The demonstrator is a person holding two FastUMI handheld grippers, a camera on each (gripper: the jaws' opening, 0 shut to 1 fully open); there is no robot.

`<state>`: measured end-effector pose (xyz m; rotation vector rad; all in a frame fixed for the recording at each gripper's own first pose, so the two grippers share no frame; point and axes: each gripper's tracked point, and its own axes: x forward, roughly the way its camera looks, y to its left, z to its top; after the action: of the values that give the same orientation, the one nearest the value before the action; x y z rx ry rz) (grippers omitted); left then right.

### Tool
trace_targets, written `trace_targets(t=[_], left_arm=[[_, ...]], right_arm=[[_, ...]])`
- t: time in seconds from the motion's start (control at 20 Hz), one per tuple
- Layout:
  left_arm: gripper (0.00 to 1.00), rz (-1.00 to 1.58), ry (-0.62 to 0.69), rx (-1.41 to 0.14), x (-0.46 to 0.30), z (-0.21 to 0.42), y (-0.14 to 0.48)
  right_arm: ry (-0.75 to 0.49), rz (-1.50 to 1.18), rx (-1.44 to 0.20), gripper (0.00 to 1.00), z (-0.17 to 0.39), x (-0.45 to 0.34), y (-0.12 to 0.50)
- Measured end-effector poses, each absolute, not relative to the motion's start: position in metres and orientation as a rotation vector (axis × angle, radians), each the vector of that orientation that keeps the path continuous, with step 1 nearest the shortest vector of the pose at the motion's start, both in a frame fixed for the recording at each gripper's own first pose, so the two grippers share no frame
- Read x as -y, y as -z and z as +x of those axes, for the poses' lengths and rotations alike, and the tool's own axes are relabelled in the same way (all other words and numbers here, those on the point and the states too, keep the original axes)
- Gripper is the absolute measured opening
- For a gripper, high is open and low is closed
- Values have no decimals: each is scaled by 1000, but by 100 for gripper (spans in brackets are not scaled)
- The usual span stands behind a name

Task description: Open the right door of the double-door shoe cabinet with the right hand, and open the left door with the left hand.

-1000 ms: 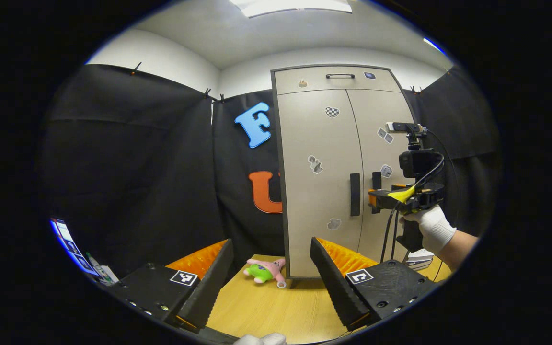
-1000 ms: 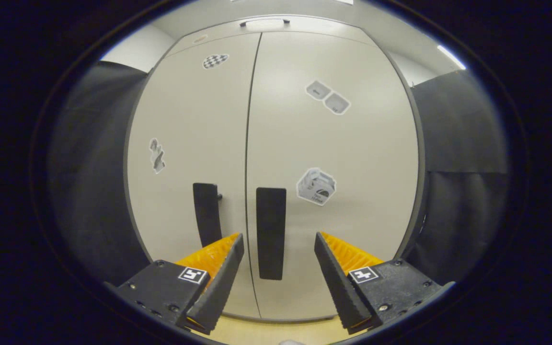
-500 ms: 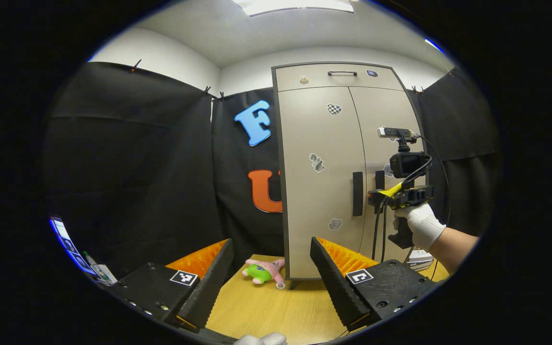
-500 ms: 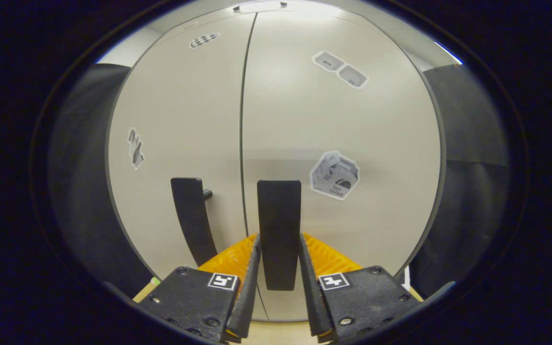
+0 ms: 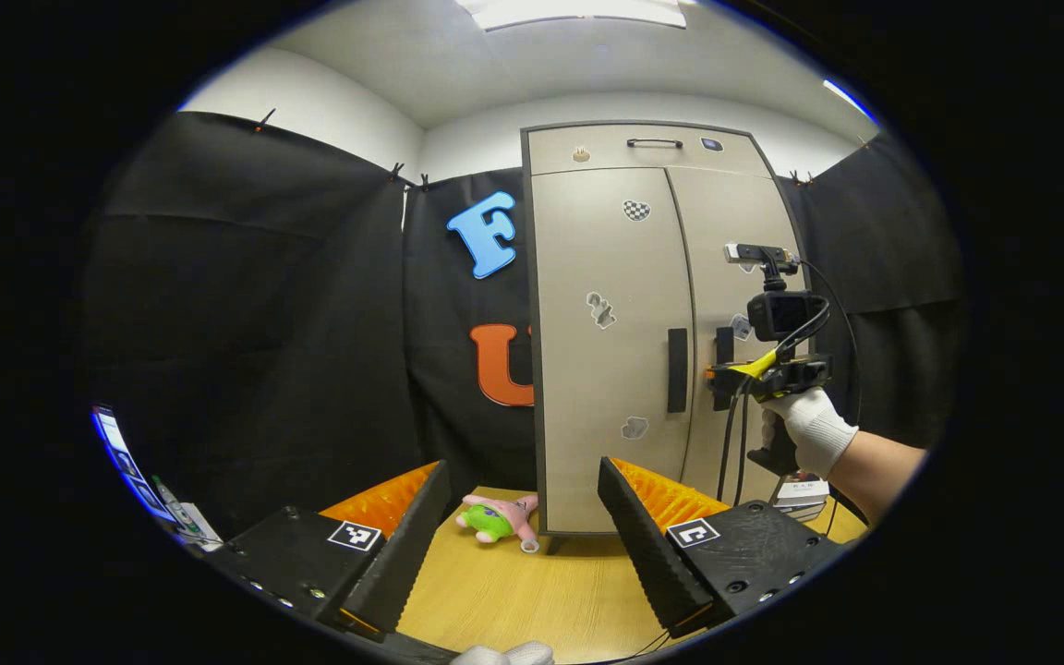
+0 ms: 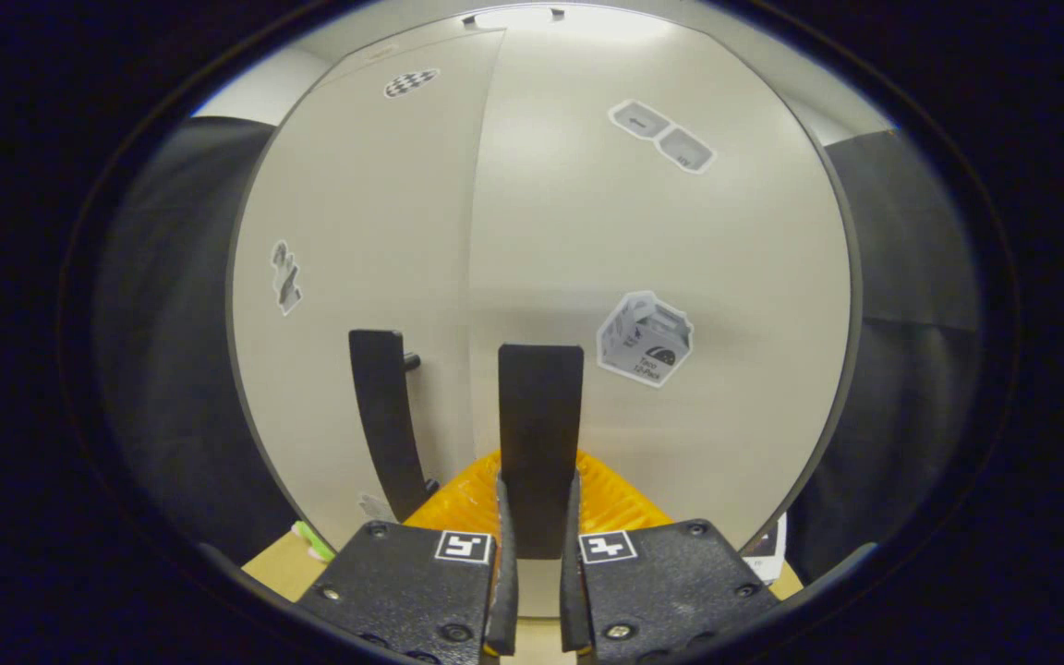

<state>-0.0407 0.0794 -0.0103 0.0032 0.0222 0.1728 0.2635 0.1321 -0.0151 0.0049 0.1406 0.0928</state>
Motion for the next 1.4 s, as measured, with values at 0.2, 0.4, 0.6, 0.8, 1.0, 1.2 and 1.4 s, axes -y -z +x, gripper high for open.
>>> trace_targets(t=[0.2,0.4,0.6,0.8,1.0,1.2,1.4], left_arm=[[96,0,-155,-21,-68,-54,14],[96,-8,-148,-25,-68,-51,19],[96,-24,-134,-32,-64,-52,22],[96,-16,-110,-25,-55,-52,21],[96,-15,-83,-33,-48,-51,23],[96,-19,-46,-34,-31,-44,24],[96,-17,-3,-29,-14,-37,21]], right_arm=[[-119,1,-140,20,240,-130,17],[-128,-6,-144,20,214,-120,17],[-138,-1,-141,20,194,-109,17],[-141,4,-135,19,176,-97,20],[-144,15,-138,19,157,-82,21],[-131,14,-141,19,132,-63,20],[-98,11,-137,18,109,-36,20]])
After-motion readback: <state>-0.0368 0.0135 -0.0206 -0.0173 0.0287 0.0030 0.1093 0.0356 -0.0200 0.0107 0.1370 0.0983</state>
